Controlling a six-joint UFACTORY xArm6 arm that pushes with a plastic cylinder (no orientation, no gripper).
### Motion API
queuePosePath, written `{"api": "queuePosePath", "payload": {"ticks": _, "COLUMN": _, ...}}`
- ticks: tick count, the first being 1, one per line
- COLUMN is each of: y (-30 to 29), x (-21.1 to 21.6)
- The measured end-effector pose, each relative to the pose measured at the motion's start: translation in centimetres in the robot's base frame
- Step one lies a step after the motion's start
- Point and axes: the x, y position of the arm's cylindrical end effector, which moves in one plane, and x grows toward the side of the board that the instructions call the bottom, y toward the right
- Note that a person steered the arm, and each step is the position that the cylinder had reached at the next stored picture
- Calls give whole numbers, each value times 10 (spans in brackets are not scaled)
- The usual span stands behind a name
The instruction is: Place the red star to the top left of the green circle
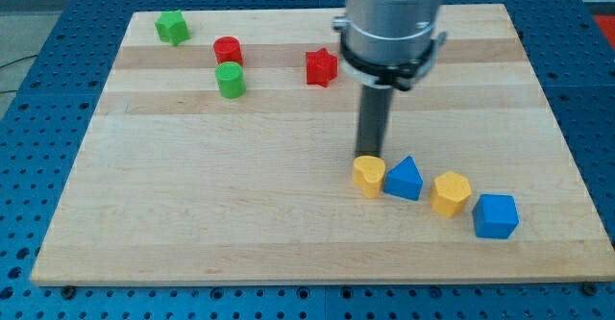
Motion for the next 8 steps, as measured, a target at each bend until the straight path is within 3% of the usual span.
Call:
{"api": "queuePosePath", "payload": {"ticks": 1, "y": -54, "x": -4}}
{"api": "queuePosePath", "payload": {"ticks": 3, "y": 45, "x": 23}}
{"api": "queuePosePath", "payload": {"ticks": 4, "y": 47, "x": 18}}
{"api": "queuePosePath", "payload": {"ticks": 6, "y": 29, "x": -102}}
{"api": "queuePosePath", "payload": {"ticks": 8, "y": -103, "x": -136}}
